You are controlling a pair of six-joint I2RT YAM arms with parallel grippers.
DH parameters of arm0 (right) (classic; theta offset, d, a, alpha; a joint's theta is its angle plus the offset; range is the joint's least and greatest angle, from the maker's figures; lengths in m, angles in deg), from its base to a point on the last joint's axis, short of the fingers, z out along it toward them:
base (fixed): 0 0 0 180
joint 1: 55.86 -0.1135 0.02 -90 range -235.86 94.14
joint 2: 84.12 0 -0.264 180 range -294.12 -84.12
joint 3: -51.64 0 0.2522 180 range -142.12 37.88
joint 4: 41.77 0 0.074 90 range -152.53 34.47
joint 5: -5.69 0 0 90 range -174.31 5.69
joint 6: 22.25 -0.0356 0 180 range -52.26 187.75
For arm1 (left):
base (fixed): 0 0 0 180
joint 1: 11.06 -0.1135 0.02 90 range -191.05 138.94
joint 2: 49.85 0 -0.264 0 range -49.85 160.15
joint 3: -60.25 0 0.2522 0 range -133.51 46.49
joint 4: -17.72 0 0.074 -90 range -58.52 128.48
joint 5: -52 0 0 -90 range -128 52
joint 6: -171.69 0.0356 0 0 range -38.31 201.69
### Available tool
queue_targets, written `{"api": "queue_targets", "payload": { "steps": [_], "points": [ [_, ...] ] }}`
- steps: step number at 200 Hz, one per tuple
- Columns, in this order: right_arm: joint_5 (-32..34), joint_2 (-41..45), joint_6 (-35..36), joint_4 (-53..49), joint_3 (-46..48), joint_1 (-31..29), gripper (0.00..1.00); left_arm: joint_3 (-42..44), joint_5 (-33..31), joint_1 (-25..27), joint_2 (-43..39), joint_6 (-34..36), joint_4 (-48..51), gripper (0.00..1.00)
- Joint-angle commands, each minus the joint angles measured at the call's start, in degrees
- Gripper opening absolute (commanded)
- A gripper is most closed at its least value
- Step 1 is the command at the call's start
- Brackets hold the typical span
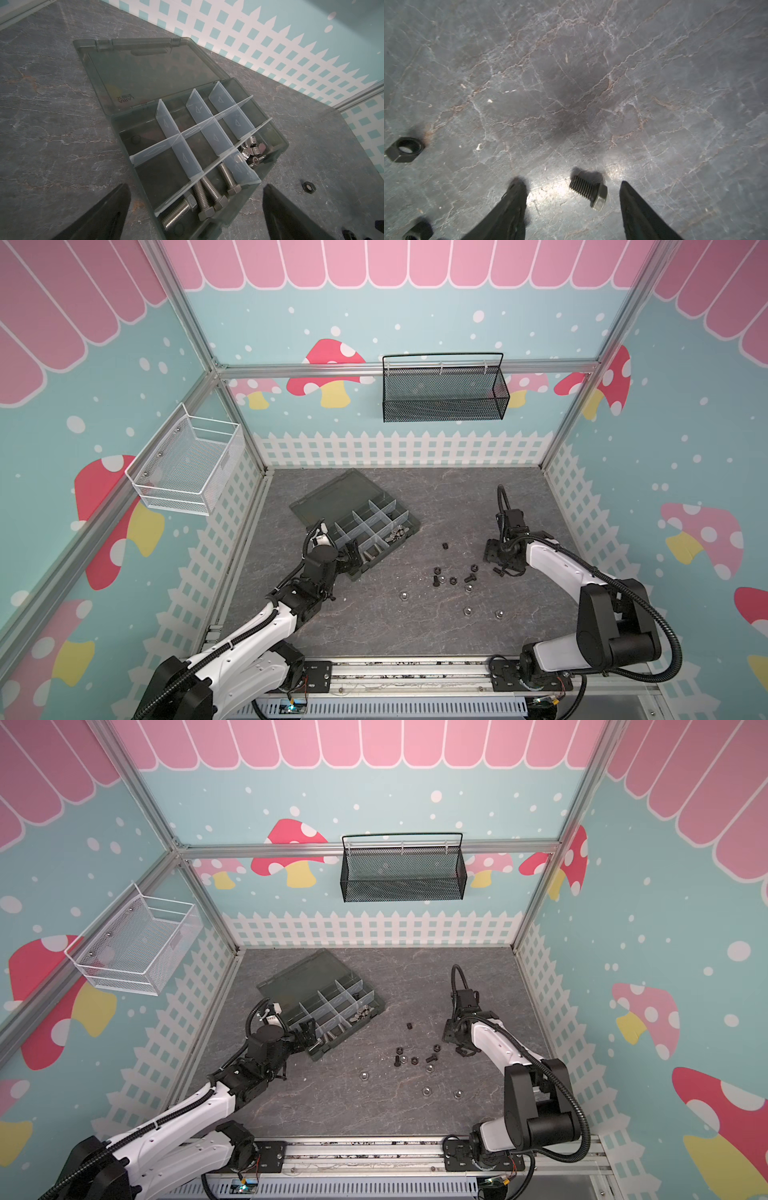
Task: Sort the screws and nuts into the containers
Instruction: 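Move the open right gripper back over the black bolts on the table, then lower and close the right gripper on an upright black bolt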
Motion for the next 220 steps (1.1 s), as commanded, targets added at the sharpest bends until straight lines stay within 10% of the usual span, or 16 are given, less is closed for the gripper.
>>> {"api": "queue_targets", "payload": {
  "steps": [1, 220],
  "points": [
    [-4.71, -1.23, 1.34, 3.65, 0.65, 1.23, 0.71, -1.31, -0.07, -0.44, -1.08, -1.37, 0.77, 1.00],
    [-10.87, -1.19, 1.75, 1.19, 7.04, 2.88, 0.51, -1.50, -1.62, -0.52, -2.52, -0.98, 2.72, 1.00]
  ]
}}
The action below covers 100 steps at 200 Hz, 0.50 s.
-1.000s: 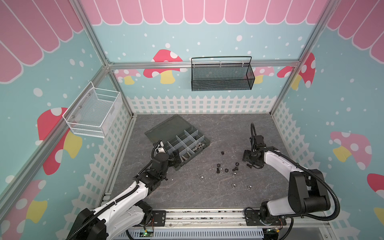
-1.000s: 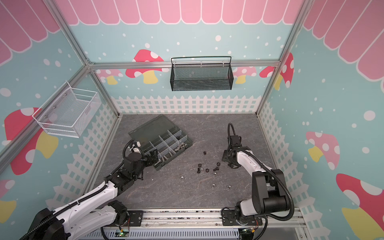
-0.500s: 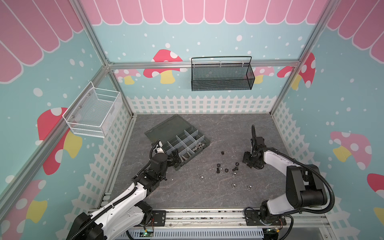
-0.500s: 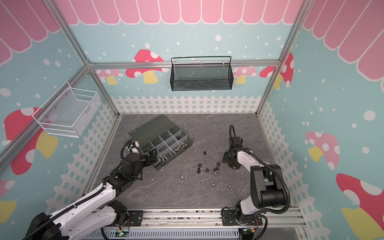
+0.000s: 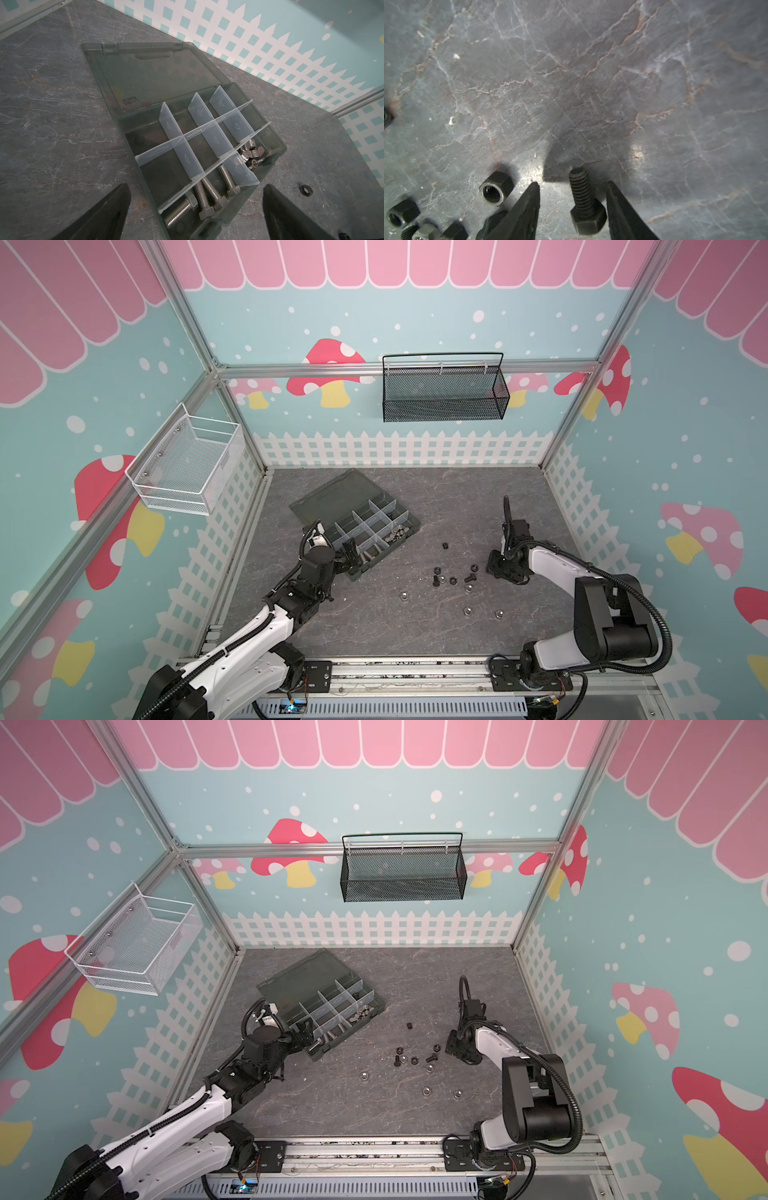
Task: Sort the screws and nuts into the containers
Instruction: 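Lower and close the right gripper on an upright black bolt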
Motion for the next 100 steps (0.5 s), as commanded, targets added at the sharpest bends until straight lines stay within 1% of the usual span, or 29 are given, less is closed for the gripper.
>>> {"api": "queue_targets", "payload": {
  "steps": [1, 46, 100],
  "points": [
    [-1.33, 0.41, -0.56, -1.76, 1.52, -0.22, 0.50, -1.50, -1.04, -0.26, 0.05, -0.54, 0.73, 1.00],
    [-0.36, -0.70, -0.73, -1.93, 1.48, -0.78, 0.40, -1.33, -1.04, -0.34, -0.05, -0.72, 0.60, 1.00],
    [2.34, -1.84, -1.59, -3.56, 0.93, -1.86, 0.29, -1.42, -0.98, -0.34, -0.13, -0.70, 0.69, 1.00]
  ]
}}
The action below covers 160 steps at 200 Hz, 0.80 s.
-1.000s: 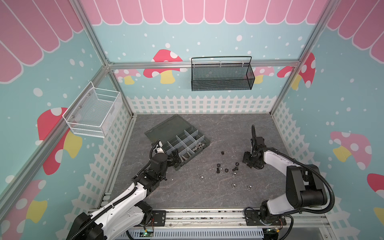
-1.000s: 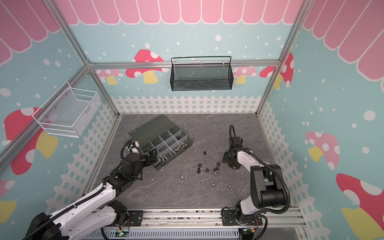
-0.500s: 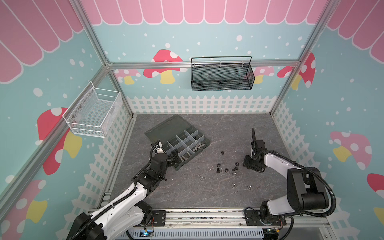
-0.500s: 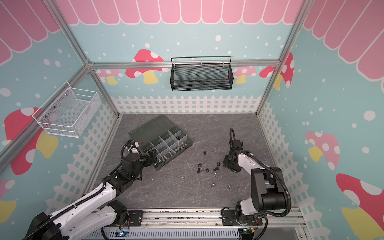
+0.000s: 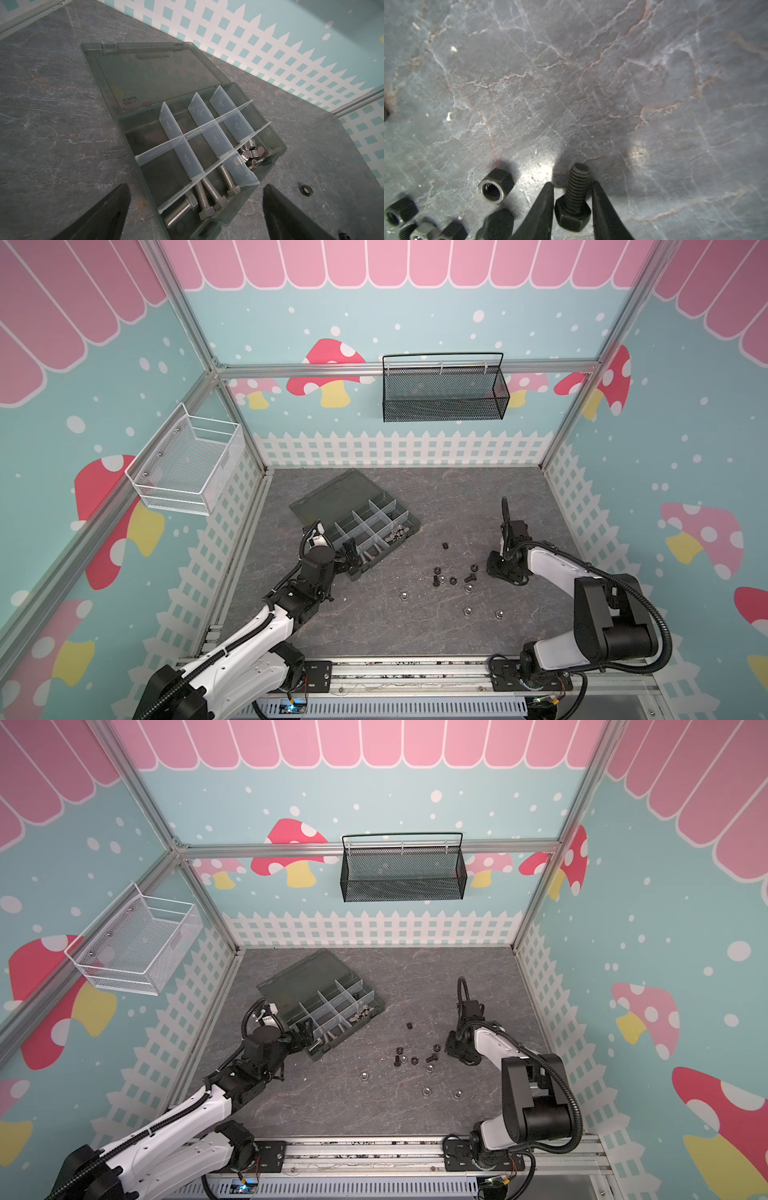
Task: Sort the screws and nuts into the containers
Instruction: 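Lower and close the right gripper on an upright black bolt, then lift the black bolt with the right gripper toward the organizer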
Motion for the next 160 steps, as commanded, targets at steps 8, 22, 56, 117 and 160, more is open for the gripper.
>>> {"api": "queue_targets", "payload": {
  "steps": [8, 22, 56, 117, 160],
  "points": [
    [1.99, -1.87, -0.89, -3.46, 0.60, -0.89, 0.27, -1.50, -0.87, -0.32, -0.04, -0.70, 0.65, 1.00],
    [2.60, -2.28, -1.01, -3.88, 0.29, -1.30, 0.24, -1.70, -0.69, -0.32, 0.34, -0.69, 0.44, 1.00],
    [2.96, -2.55, -1.19, -3.99, -0.54, -2.09, 0.17, -2.20, -0.43, -0.41, 1.21, -0.61, 0.34, 1.00],
    [3.18, -1.21, -0.69, -4.26, -3.50, -4.07, 0.13, -2.19, -0.04, -0.49, 1.98, -0.78, -0.36, 1.00],
    [2.87, 0.74, -0.23, -4.70, -6.78, -5.70, 0.13, -2.38, 0.22, -0.49, 2.31, -0.78, -0.41, 1.00]
  ]
}}
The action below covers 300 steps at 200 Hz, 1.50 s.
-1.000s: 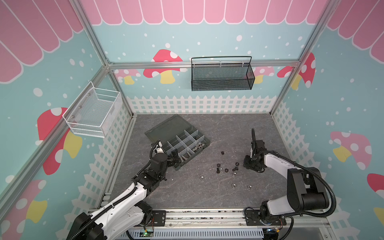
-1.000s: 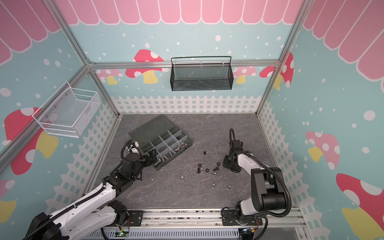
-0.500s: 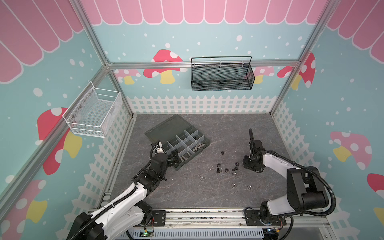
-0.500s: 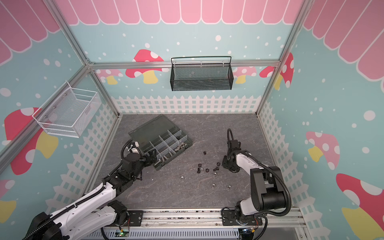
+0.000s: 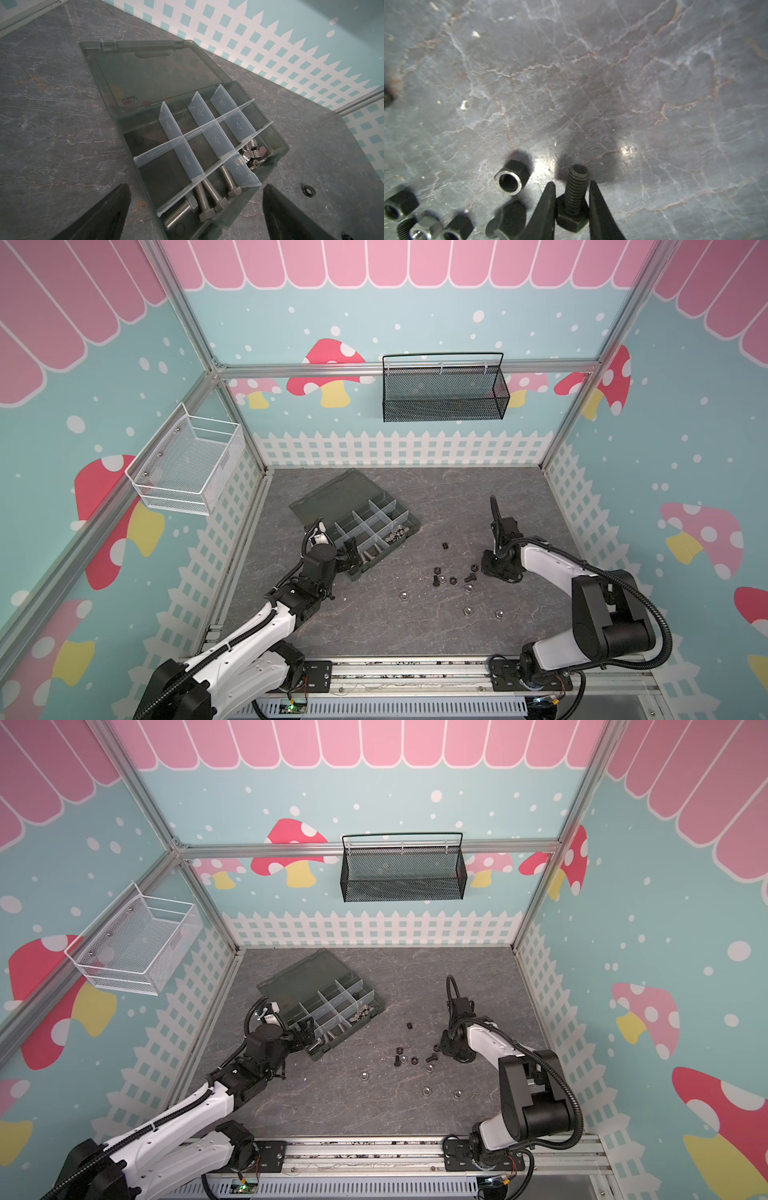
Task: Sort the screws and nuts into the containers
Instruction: 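Lift the black bolt with the right gripper toward the organizer, then carry the black bolt with the right gripper over an organizer compartment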
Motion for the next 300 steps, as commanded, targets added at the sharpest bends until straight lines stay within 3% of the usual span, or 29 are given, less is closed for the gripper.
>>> {"api": "queue_targets", "payload": {
  "steps": [1, 64, 104, 191, 300],
  "points": [
    [-0.06, 1.69, 0.25, -1.16, -2.83, -1.02, 0.13, -1.53, 0.18, -0.41, 0.24, -0.78, -0.17, 1.00],
    [0.30, -0.16, 1.83, -1.20, -11.41, -6.56, 0.14, -1.00, 0.26, -0.41, -0.24, -1.20, -0.41, 1.00],
    [1.71, -7.62, 4.17, -1.12, -21.72, -12.83, 0.13, -0.84, 0.12, -0.41, -0.75, -1.56, -0.19, 1.00],
    [0.91, -25.07, 10.51, -2.80, -44.80, -20.63, 0.13, -0.74, -0.28, -0.50, -2.19, -2.09, 0.91, 1.00],
    [0.25, -42.73, 15.99, -8.00, -69.15, -24.94, 0.13, -0.39, -0.22, -0.50, -2.47, -2.53, 0.73, 0.99]
  ]
}}
